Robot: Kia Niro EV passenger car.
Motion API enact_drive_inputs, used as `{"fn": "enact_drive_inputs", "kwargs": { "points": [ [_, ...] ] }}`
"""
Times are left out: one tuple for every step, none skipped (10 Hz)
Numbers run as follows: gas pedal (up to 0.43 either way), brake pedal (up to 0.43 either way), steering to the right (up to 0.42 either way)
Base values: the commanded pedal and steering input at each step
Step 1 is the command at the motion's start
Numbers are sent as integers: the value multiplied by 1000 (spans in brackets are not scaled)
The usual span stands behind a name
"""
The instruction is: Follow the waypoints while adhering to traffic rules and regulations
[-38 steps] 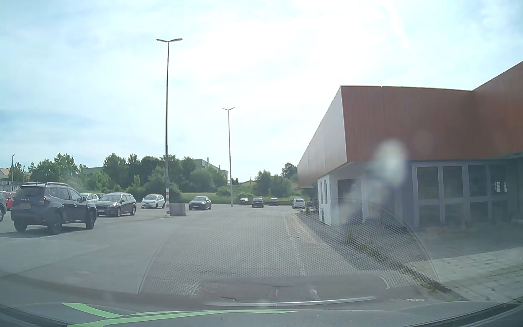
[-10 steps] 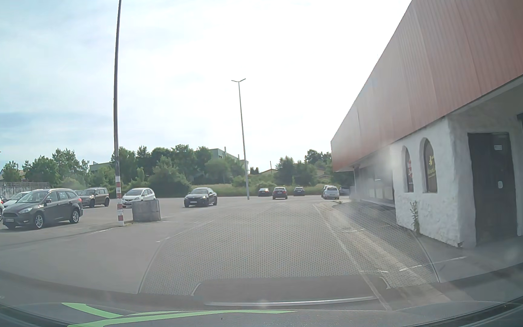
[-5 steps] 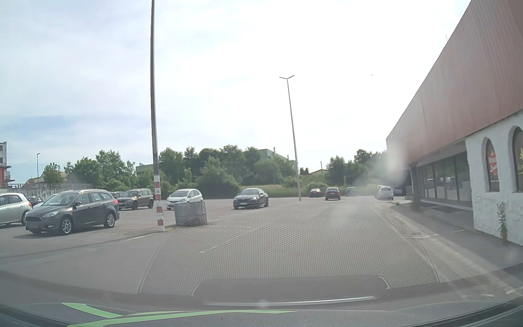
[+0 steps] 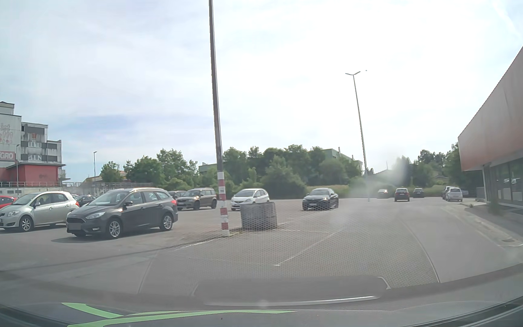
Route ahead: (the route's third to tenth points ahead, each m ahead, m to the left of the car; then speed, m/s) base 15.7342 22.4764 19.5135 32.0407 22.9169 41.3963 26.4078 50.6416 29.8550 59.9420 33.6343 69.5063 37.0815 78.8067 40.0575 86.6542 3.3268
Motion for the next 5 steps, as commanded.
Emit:
{"fn": "enact_drive_inputs", "kwargs": {
  "points": [
    [59, 0, -535],
    [59, 0, -555],
    [67, 0, -565],
    [67, 0, -566],
    [67, 0, -566]
  ]
}}
